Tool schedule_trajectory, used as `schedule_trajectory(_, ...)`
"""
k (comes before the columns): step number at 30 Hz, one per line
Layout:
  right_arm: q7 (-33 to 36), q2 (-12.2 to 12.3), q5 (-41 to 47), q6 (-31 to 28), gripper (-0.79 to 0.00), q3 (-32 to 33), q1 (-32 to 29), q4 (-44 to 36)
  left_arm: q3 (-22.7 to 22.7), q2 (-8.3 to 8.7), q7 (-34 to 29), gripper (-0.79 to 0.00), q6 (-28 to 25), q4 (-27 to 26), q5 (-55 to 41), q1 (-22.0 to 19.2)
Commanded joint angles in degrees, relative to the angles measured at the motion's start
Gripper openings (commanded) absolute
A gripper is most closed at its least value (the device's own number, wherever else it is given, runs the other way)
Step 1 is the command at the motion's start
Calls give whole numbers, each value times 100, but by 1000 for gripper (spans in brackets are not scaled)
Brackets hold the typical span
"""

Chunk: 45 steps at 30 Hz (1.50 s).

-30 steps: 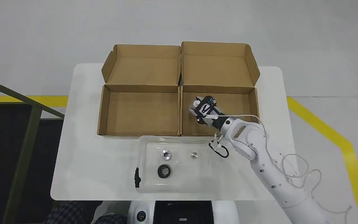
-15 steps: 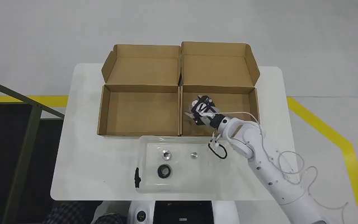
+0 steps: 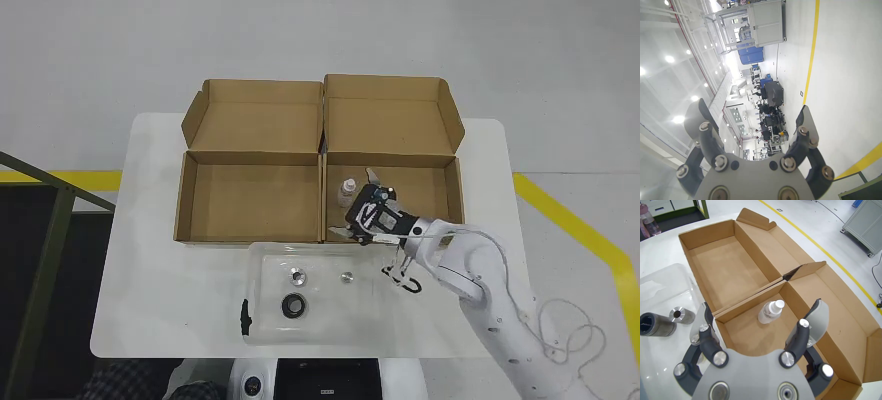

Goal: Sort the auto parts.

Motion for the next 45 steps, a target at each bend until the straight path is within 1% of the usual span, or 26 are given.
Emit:
schedule_trajectory(1, 155, 37, 44, -182, 0, 104, -158, -279, 0, 0, 0, 0, 0, 0, 0, 0)
schedule_trajectory(4, 295, 93, 59, -455, 0, 235, -427, -650, 0, 0, 0, 0, 0, 0, 0, 0)
schedule_trajectory(6, 409, 131, -120, -577, 0, 302, -609, -893, 0, 0, 0, 0, 0, 0, 0, 0)
schedule_trajectory(9, 418, 173, -259, -847, 0, 253, -895, -1119, 0, 0, 0, 0, 0, 0, 0, 0)
schedule_trajectory(13, 358, 214, -462, -1005, 0, 179, -1232, -1326, 0, 0, 0, 0, 0, 0, 0, 0)
schedule_trajectory(21, 302, 292, -1050, -1273, 0, 61, -1657, -1479, 0, 0, 0, 0, 0, 0, 0, 0)
schedule_trajectory(27, 285, 323, -1299, -1342, 0, -46, -1754, -1345, 0, 0, 0, 0, 0, 0, 0, 0)
schedule_trajectory(31, 350, 334, -1476, -1288, 0, -90, -1745, -1255, 0, 0, 0, 0, 0, 0, 0, 0)
schedule_trajectory(45, 636, 308, -1758, -1182, 0, -534, -1481, -876, 0, 0, 0, 0, 0, 0, 0, 0)
